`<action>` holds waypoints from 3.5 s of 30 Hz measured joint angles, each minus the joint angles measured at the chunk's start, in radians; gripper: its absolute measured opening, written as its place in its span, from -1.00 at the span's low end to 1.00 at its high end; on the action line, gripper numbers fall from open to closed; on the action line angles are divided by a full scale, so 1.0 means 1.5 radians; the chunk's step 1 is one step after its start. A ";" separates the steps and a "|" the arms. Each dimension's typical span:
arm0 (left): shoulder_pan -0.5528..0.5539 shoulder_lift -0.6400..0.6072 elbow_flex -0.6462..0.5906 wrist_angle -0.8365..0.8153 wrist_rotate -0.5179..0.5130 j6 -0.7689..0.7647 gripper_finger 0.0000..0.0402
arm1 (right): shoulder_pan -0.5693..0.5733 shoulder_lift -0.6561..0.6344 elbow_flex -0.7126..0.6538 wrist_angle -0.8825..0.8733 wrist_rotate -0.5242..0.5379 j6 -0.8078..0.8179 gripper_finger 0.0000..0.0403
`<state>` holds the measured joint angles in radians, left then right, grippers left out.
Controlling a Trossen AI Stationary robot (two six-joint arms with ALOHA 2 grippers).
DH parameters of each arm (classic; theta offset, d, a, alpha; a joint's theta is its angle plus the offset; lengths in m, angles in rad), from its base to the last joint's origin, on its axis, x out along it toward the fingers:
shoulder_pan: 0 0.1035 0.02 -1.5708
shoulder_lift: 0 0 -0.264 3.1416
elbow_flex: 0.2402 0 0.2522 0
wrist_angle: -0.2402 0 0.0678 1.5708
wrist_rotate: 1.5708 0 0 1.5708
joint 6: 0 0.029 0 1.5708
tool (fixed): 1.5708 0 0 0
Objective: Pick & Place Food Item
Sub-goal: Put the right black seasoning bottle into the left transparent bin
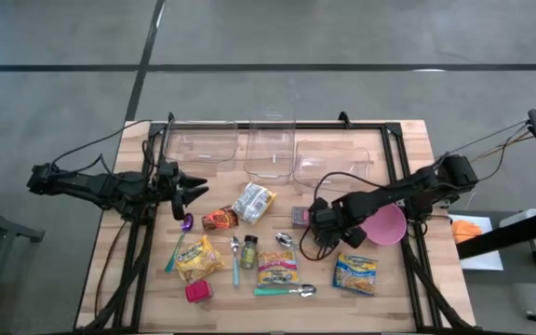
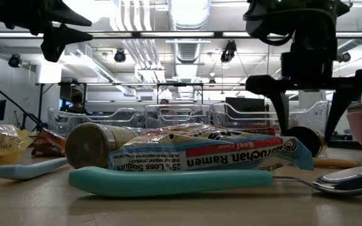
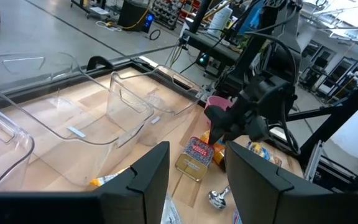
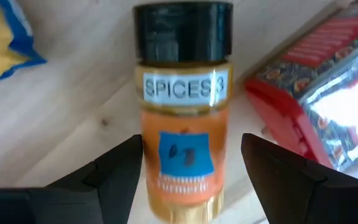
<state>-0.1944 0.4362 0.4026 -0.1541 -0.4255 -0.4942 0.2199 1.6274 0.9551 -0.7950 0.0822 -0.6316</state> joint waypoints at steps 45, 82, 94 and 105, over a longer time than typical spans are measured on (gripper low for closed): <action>0.000 0.000 0.000 0.009 0.000 -0.002 -0.19 | 0.002 -0.085 -0.021 0.034 -0.098 0.317 -0.29; 0.070 0.537 0.466 -0.291 0.250 0.142 0.34 | -0.065 -0.051 0.220 0.068 -0.072 0.570 -0.30; 0.070 0.547 0.466 -0.218 0.249 0.243 0.87 | -0.118 -0.039 0.256 0.191 -0.077 0.586 -0.30; 0.099 0.570 0.466 -0.176 0.292 0.219 0.88 | -0.122 0.032 0.297 0.188 -0.126 0.585 -0.30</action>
<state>-0.0452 1.2905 1.1022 -0.4188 0.0131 -0.1651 0.0364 1.6750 1.4008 -0.5128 -0.1068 0.2454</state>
